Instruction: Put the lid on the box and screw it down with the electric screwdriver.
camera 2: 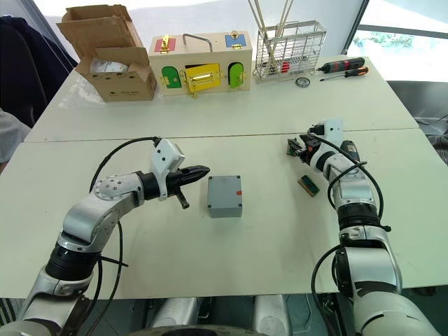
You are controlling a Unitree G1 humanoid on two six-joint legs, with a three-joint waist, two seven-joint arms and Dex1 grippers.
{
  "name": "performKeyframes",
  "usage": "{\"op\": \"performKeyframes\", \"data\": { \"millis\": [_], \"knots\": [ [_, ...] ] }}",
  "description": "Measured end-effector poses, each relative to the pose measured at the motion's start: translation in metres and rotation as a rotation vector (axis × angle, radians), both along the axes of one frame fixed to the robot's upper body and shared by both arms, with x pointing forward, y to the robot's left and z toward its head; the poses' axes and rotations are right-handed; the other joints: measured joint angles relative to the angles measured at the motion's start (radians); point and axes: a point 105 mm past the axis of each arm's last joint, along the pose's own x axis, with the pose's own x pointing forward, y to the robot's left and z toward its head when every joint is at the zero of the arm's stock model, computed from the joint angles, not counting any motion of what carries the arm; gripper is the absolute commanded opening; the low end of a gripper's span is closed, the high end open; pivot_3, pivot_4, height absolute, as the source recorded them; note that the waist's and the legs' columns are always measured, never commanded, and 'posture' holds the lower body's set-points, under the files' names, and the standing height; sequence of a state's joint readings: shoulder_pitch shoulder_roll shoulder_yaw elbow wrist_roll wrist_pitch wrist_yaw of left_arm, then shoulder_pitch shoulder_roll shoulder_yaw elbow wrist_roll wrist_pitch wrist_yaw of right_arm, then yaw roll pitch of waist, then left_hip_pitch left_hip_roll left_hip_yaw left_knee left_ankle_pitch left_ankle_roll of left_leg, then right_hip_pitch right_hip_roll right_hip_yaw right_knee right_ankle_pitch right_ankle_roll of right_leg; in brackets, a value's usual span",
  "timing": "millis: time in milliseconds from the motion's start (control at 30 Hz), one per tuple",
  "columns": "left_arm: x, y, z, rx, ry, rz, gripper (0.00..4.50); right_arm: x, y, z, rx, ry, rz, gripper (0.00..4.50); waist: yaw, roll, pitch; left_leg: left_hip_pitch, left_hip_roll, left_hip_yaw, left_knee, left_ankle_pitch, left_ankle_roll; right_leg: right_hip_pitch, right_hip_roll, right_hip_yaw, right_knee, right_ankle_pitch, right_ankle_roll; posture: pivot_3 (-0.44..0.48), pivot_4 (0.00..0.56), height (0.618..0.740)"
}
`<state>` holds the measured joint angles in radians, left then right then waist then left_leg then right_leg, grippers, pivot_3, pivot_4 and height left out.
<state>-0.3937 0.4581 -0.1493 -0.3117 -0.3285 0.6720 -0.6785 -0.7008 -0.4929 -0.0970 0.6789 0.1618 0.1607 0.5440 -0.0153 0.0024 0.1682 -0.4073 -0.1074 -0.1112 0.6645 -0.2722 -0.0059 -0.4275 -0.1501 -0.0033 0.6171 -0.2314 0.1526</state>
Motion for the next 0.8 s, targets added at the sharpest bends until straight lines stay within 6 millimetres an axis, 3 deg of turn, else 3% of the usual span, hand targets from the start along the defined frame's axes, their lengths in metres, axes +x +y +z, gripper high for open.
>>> {"op": "performKeyframes", "data": {
  "millis": [67, 433, 800],
  "knots": [
    [0.0, 0.0, -0.001, 0.007, -0.001, 0.001, 0.0, 0.002, 0.0, 0.001, 0.004, 0.002, -0.003, 0.06, 0.0, 0.0, 0.0, 0.0, 0.0, 0.0, 0.0, 0.0, 0.0, 0.0, 0.0, 0.0, 0.0, 0.0, 0.0, 0.0, 0.15, 0.74],
    [0.0, -0.002, -0.007, 0.021, 0.009, -0.006, 0.0, 0.003, 0.0, 0.003, 0.016, -0.001, -0.01, 0.02, 0.0, 0.0, 0.0, 0.0, 0.0, 0.0, 0.0, 0.0, 0.0, 0.0, 0.0, 0.0, 0.0, 0.0, 0.0, 0.0, 0.15, 0.74],
    [-0.001, 0.0, -0.005, -0.006, 0.019, -0.013, 0.0, -0.003, 0.013, 0.062, 0.059, -0.154, 0.047, 0.02, 0.001, 0.0, 0.0, 0.0, 0.0, 0.0, 0.0, 0.0, 0.0, 0.0, 0.0, 0.0, 0.0, 0.0, 0.0, 0.0, 0.15, 0.74]
  ]
}}
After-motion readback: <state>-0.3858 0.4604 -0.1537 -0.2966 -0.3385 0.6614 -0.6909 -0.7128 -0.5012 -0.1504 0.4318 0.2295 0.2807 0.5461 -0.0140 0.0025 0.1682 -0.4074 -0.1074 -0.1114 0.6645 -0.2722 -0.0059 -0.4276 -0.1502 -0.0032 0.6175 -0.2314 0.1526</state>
